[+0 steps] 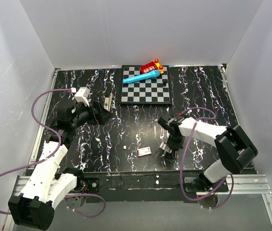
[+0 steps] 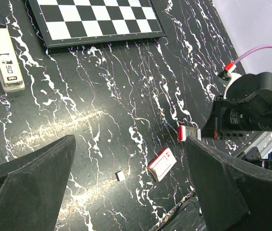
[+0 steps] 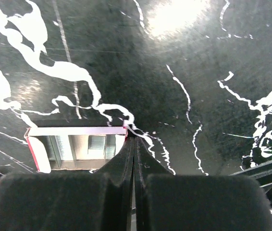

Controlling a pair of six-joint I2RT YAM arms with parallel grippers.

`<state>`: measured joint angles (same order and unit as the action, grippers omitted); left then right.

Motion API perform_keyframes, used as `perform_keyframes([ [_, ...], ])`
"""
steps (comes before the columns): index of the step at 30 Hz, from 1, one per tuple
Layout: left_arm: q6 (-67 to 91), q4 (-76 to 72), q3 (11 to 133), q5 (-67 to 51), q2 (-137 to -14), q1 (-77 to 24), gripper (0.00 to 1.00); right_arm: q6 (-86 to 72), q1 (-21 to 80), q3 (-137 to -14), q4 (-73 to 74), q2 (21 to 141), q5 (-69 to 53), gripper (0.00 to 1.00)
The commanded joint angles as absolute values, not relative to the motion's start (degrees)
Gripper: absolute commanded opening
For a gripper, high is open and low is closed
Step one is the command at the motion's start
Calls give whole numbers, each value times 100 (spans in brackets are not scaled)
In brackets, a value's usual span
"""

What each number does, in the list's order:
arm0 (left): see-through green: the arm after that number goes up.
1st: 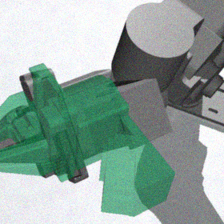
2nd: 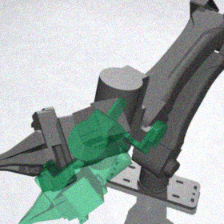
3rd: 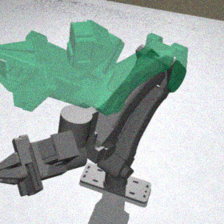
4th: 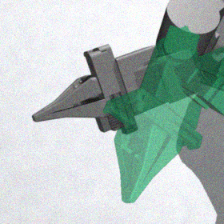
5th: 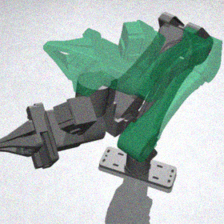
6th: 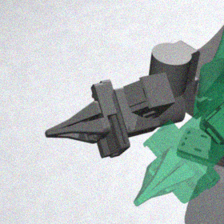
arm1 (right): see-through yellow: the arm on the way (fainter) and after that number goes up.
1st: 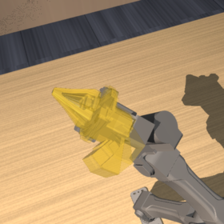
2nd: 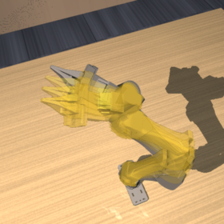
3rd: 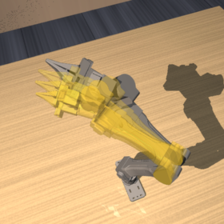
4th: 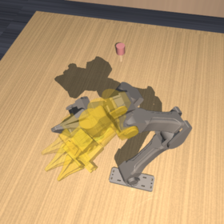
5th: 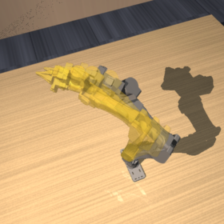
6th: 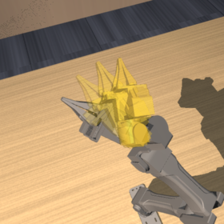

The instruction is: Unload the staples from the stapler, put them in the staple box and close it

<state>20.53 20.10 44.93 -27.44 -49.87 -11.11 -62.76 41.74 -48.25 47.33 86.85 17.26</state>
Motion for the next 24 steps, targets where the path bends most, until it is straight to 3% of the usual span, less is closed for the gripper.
perform_keyframes([
  [1, 1978, 2048, 4544, -2707, -4966, -1134, 98, -6118, 4157, -5255, 4421, 9017, 1679, 1],
  [24, 1969, 2065, 4544, -2689, -4931, -1134, 98, -4440, 4157, -7408, 4517, 9836, 2021, 1],
])
